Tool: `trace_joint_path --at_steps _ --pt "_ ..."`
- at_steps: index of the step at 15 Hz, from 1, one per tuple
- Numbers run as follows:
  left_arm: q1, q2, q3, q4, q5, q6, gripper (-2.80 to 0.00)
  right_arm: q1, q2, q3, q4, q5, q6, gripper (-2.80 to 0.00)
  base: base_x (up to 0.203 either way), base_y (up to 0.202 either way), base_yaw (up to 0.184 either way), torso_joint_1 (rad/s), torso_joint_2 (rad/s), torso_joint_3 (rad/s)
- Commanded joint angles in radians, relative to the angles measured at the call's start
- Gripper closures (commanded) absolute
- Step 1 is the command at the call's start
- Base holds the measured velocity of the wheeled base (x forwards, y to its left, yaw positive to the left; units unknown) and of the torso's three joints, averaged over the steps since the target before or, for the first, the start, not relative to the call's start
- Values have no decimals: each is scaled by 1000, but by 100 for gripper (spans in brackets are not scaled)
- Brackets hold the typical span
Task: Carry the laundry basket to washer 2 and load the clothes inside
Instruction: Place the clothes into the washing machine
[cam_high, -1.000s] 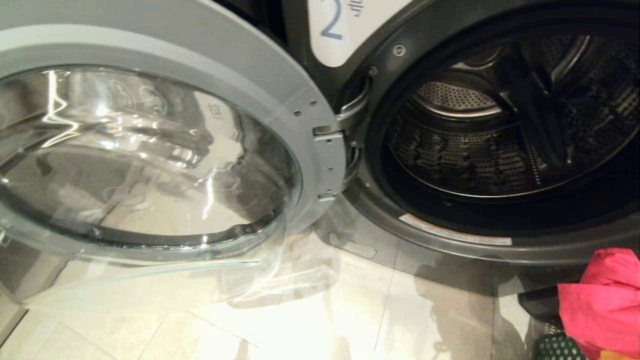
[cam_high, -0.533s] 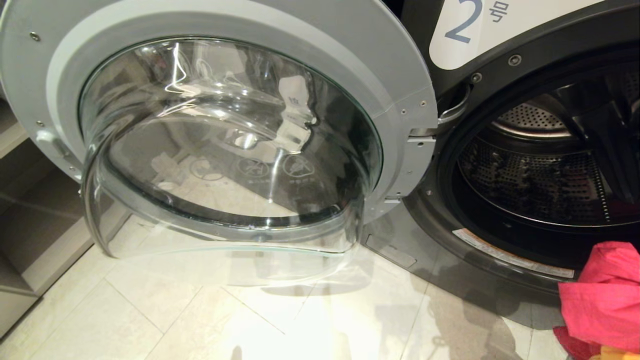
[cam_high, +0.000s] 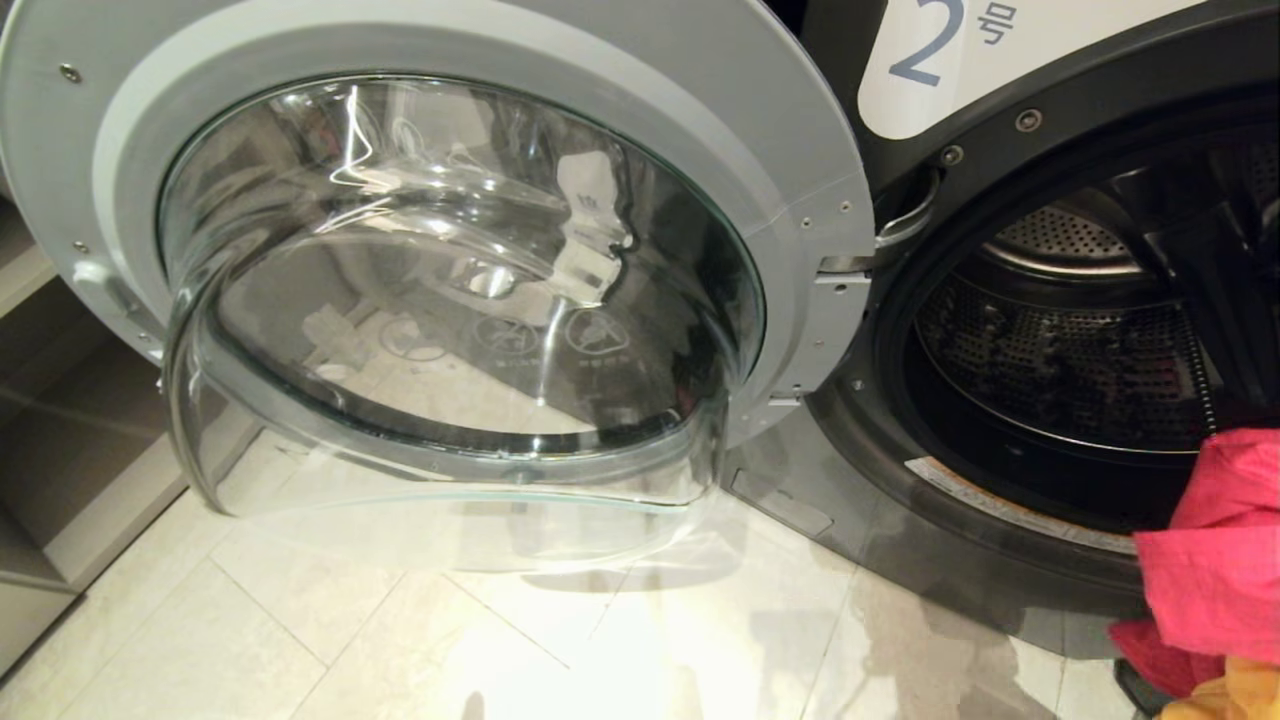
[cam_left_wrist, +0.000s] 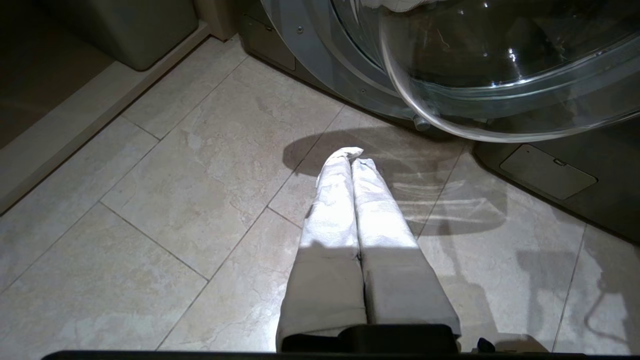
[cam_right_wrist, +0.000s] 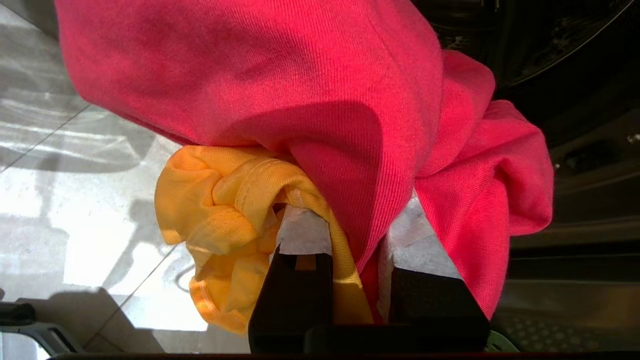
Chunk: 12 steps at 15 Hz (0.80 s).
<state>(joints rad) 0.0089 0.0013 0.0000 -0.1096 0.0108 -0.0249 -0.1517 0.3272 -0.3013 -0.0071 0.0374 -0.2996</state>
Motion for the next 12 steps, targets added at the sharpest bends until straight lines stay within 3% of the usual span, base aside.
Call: trace_joint_path --at_steps 1,5,12 --pt "0 0 40 -1 0 -1 0 0 116 -56 -2 1 10 0 0 0 0 0 0 0" --pt "0 2 40 -1 1 -1 0 1 298 -84 -54 13 38 0 0 0 0 0 0 0" --pt "0 2 40 -1 0 0 0 3 688 -71 -466 15 31 0 0 0 0 5 1 1"
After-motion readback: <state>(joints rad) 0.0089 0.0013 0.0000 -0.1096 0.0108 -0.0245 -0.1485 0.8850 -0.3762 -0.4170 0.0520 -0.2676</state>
